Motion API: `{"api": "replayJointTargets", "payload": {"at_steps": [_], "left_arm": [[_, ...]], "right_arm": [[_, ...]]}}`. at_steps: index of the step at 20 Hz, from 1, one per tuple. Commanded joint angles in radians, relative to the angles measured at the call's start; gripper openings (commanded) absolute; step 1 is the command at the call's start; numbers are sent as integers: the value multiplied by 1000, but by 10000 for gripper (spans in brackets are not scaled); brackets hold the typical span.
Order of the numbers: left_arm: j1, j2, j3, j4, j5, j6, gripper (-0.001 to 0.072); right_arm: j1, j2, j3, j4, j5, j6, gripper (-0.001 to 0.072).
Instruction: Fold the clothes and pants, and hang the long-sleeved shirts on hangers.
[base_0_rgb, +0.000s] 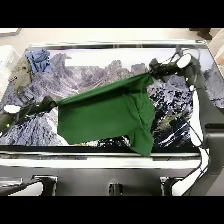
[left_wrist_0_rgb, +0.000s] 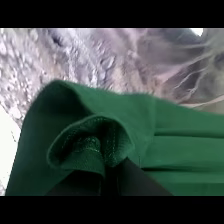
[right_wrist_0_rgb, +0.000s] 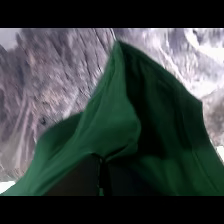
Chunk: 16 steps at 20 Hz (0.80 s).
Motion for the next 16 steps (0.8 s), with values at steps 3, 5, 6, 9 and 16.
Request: {"api": "replayJointTargets", "payload": {"at_steps": [3,5,6,9,16], "left_arm": [[14,-58,40,-14,-166,-1,173],[105,-58,98,40,-354,2,497],[164,-58,128,94,-453,1,522],[293,-58,106,227,-695,-28,521],[179,-59,-241,75,-586,134,513]], "right_arm": [[-19,-25,14,36,141,-5,81],[-98,20,24,28,267,-82,409],[-149,43,24,-1,393,-124,473],[-235,71,-41,-228,766,-203,502],[-248,222,-512,-166,593,-228,615]]}}
